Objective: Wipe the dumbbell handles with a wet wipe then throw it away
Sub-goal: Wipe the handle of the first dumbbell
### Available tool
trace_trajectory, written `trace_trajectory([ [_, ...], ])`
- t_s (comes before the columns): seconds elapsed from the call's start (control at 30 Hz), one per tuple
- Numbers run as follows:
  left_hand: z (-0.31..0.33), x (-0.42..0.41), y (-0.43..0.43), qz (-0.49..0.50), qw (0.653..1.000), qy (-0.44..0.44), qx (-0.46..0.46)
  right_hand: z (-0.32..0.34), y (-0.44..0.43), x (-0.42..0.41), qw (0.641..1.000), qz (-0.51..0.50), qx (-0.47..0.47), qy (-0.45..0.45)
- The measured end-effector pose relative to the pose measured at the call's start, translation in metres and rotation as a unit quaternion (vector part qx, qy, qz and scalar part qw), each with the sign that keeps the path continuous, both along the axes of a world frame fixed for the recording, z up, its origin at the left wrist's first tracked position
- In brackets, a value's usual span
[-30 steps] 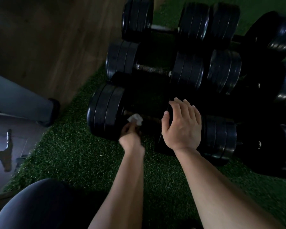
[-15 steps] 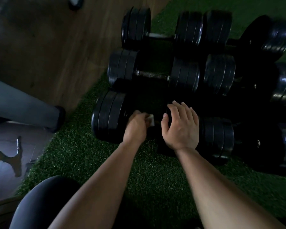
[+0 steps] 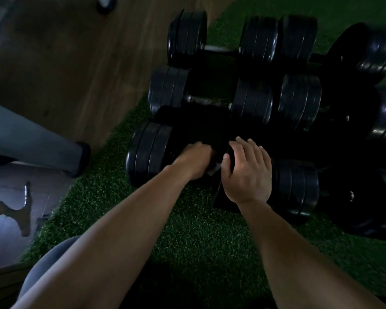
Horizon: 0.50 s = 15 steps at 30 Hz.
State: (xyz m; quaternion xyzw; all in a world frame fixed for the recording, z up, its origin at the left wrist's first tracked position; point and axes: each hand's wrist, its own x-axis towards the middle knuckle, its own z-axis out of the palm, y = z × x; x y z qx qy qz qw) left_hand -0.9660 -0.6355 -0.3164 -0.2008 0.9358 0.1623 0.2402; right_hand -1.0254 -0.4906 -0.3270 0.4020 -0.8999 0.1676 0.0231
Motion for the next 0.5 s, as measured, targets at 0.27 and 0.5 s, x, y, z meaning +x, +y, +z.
trace_trajectory([
  [0.27,0.014,-0.001,-0.024,-0.051,0.994,-0.059,-0.081,0.002,-0.001,-0.001,1.000,-0.004,0.015,-0.006],
  [0.5,0.011,-0.003,-0.013,-0.082,0.989,-0.060,-0.112,0.001,0.000,-0.001,1.000,0.000,0.015,-0.007],
])
